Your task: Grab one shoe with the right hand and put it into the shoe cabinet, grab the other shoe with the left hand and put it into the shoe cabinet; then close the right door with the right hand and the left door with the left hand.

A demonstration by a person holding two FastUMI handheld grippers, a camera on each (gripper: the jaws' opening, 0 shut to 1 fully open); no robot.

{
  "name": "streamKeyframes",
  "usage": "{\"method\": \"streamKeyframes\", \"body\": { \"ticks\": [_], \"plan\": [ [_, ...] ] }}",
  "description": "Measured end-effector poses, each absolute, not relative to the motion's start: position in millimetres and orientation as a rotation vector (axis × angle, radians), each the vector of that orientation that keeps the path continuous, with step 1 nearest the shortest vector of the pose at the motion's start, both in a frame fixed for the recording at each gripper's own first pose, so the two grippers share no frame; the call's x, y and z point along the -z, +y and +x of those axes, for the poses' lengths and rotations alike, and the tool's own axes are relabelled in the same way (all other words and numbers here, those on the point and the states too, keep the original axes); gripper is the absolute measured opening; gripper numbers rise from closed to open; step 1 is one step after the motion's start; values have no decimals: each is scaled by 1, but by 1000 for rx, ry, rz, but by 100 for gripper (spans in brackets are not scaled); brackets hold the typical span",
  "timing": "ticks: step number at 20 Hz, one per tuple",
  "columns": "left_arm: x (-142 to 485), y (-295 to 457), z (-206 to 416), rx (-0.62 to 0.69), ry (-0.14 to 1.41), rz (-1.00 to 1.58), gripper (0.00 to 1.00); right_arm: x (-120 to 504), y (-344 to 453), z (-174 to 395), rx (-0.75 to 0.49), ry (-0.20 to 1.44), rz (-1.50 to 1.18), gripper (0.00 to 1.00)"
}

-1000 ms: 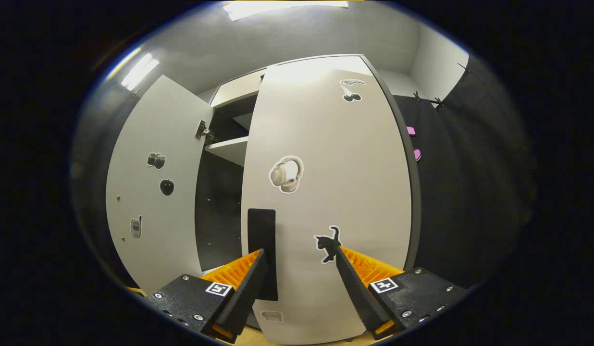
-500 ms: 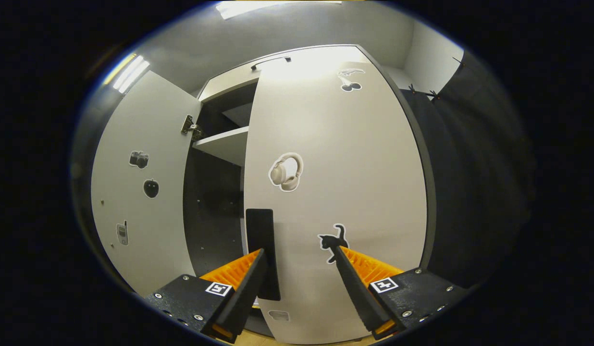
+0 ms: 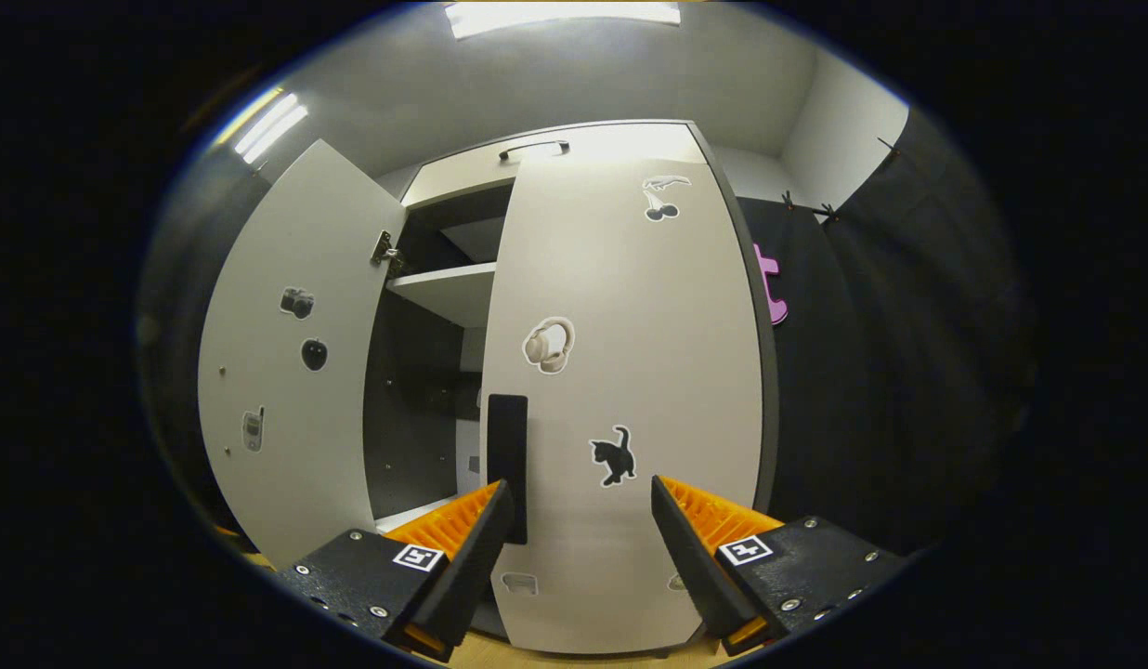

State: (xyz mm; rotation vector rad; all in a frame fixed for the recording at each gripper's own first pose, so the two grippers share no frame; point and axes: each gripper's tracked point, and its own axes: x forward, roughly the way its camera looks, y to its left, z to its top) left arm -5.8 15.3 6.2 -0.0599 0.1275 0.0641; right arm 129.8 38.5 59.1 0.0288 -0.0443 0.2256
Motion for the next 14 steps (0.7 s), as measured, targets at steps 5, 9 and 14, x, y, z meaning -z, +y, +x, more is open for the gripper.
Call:
{"method": "streamKeyframes", "body": {
  "ticks": [5, 9, 14],
  "plan": [
    [-44, 35, -3, -96, 116, -87, 95, -26, 24, 60, -208, -49, 25, 92],
    [-81, 63, -8, -154, 52, -47, 95, 18, 10, 13, -175, -9, 22, 92],
    [-108, 110, -12, -235, 43, -52, 94, 62, -11, -21, -140, 83, 32, 93]
  ]
}}
